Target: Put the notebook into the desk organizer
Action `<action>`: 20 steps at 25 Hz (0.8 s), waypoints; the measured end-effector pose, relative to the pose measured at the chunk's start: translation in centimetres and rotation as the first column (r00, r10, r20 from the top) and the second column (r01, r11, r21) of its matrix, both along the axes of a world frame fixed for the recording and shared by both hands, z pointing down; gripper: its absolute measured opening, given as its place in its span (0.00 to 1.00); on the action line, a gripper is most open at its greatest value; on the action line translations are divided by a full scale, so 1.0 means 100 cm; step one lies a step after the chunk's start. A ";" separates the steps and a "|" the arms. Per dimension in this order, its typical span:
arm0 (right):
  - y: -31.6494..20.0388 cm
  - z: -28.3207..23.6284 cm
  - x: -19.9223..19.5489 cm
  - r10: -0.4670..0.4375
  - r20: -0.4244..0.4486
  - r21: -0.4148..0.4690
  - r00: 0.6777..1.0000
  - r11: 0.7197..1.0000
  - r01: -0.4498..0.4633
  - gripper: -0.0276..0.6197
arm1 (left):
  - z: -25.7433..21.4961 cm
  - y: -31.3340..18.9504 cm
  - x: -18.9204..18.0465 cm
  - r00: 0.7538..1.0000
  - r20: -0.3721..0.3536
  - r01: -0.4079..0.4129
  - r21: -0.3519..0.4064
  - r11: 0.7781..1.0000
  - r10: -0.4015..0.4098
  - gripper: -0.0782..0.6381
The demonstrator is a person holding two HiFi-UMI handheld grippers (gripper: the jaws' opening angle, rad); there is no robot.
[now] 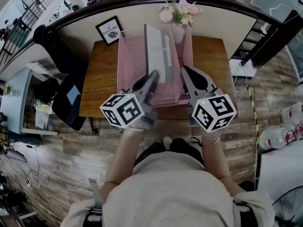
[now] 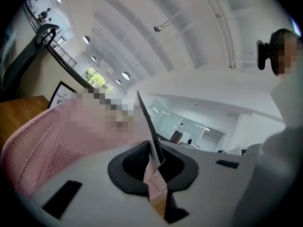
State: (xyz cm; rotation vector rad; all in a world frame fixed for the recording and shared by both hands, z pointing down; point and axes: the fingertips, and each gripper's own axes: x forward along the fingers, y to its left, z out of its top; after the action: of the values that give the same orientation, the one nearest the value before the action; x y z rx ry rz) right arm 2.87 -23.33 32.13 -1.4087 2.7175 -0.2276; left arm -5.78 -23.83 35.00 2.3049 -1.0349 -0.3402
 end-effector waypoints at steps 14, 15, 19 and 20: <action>-0.004 0.002 -0.002 0.002 0.000 -0.001 1.000 1.000 -0.002 0.05 | 0.005 -0.014 0.001 0.999 0.031 0.039 -0.027 0.999 -0.038 0.23; -0.005 0.002 -0.003 0.001 -0.001 -0.001 1.000 1.000 -0.001 0.05 | 0.004 -0.015 0.001 0.999 0.030 0.041 -0.027 0.999 -0.040 0.27; -0.005 0.005 -0.004 -0.008 -0.003 -0.007 1.000 1.000 0.008 0.05 | 0.003 -0.016 0.004 0.997 0.059 0.048 -0.022 0.999 -0.047 0.38; -0.005 0.006 -0.005 -0.010 -0.004 -0.007 1.000 1.000 0.010 0.05 | 0.004 -0.016 0.005 0.996 0.074 0.050 -0.019 0.999 -0.048 0.40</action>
State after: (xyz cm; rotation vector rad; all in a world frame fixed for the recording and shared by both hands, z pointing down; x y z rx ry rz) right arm 2.37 -23.83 32.70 -1.3986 2.7302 -0.2359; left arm -5.31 -25.40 35.38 2.2917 -1.1273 -0.2641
